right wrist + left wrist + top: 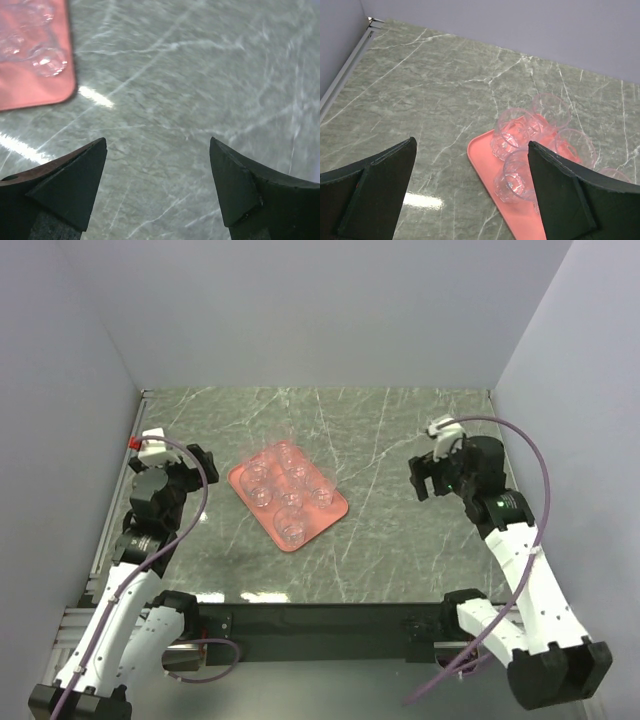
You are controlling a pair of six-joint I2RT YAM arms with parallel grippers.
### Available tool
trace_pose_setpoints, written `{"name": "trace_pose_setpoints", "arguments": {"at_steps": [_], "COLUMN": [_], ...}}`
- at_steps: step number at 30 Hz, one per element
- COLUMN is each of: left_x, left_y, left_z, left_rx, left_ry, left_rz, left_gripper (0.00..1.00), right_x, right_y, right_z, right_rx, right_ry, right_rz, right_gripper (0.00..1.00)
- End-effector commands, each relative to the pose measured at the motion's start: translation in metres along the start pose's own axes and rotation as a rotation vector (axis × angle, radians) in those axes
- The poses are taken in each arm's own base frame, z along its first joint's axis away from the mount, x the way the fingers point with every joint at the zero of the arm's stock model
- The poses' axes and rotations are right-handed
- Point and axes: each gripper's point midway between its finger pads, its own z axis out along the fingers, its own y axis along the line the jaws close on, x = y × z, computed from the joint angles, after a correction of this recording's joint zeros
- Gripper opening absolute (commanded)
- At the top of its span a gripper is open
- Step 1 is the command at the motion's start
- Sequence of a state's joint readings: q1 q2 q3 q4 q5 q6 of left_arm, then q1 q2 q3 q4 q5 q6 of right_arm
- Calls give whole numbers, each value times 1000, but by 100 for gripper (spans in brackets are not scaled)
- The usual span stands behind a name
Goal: Place the glasses into the tray
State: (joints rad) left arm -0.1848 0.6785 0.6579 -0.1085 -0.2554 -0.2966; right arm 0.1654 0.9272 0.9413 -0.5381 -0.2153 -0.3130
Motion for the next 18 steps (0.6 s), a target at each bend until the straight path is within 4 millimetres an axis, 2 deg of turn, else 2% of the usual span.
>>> {"name": "trace_pose_setpoints", "arguments": {"at_steps": [1,2,5,10,14,18], "left_x": [-5,-4,0,10,15,8], "left_y": [-7,-7,-11,-18,-18,-12], "left_z": [4,4,6,9,10,-2], "left_rx": [31,32,54,91,81,63], "left_ry": [-21,-18,-6,34,74,58], "left_rz": [7,10,12,14,8,-6], "left_gripper": [99,99,99,99,99,99], "right_x": [2,10,25,30,33,34], "right_y": [-28,-31,-55,-88,-97,-105], "right_z": [0,1,-6,-24,-35,-45], "right_rx": [76,82,146,249,292,363], "right_ry": [-65,-53,-56,-101,-144,-190], "right_rz": [155,176,262,355,386,426], "right_gripper": [90,90,90,95,95,98]}}
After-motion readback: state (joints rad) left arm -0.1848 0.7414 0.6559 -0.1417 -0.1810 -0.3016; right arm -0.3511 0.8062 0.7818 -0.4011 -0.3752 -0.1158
